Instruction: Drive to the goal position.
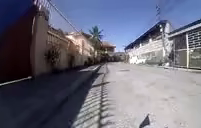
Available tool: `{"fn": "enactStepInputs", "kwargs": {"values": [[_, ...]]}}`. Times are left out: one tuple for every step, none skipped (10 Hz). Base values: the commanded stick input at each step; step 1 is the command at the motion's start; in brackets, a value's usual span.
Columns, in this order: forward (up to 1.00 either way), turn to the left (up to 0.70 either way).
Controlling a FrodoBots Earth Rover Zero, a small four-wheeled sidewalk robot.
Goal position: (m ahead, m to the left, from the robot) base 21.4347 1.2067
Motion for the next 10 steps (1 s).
{"fn": "enactStepInputs", "kwargs": {"values": [[0.70, -0.03], [0.70, -0.03], [0.70, -0.03], [0.70, -0.03], [0.70, -0.03], [0.70, -0.03], [0.70, -0.03], [0.70, -0.03], [0.70, -0.03], [0.70, -0.03]]}}
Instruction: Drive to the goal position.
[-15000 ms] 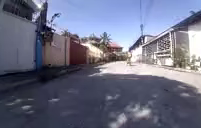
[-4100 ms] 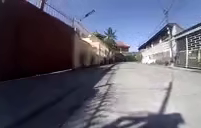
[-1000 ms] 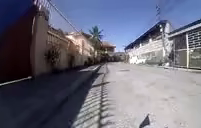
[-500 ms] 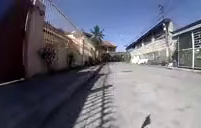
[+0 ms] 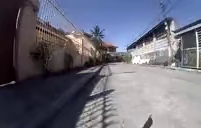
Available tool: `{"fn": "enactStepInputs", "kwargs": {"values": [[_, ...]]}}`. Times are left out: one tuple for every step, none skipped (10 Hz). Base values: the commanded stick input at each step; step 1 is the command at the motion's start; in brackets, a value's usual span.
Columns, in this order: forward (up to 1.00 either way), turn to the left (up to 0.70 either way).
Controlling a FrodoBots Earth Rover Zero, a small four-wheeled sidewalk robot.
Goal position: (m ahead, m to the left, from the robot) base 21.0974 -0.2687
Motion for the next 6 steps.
{"fn": "enactStepInputs", "kwargs": {"values": [[0.70, -0.03], [0.70, -0.03], [0.70, -0.03], [0.70, -0.03], [0.70, -0.03], [0.70, -0.03]]}}
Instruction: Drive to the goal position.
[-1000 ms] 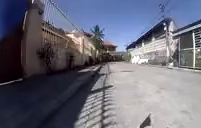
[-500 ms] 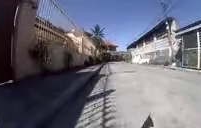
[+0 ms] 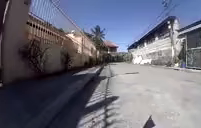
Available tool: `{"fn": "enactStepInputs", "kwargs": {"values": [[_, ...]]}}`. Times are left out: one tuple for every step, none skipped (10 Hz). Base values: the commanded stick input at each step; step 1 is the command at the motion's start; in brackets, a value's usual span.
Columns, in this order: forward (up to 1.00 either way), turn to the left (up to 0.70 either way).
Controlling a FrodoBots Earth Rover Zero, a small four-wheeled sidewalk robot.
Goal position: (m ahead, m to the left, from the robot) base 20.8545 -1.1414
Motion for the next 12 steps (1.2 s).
{"fn": "enactStepInputs", "kwargs": {"values": [[0.70, -0.03], [0.70, -0.03], [0.70, -0.03], [0.70, -0.03], [0.70, -0.03], [0.70, -0.03], [0.70, -0.03], [0.70, -0.03], [0.70, -0.03], [0.70, -0.03], [0.70, -0.14], [0.70, -0.34]]}}
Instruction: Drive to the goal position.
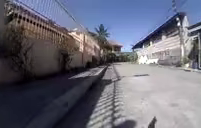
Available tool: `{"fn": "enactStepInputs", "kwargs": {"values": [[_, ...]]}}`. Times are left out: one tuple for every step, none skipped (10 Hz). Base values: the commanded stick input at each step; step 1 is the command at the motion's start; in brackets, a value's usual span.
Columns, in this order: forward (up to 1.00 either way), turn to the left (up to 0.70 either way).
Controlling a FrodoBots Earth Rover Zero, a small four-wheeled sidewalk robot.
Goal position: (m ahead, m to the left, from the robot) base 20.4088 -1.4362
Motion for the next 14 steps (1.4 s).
{"fn": "enactStepInputs", "kwargs": {"values": [[0.70, -0.35], [0.70, -0.35], [0.70, -0.35], [0.70, -0.35], [0.70, -0.35], [0.70, -0.35], [0.70, -0.35], [0.70, -0.35], [0.70, -0.35], [0.70, -0.35], [0.70, -0.19], [0.70, -0.03], [0.70, -0.03], [0.70, -0.03]]}}
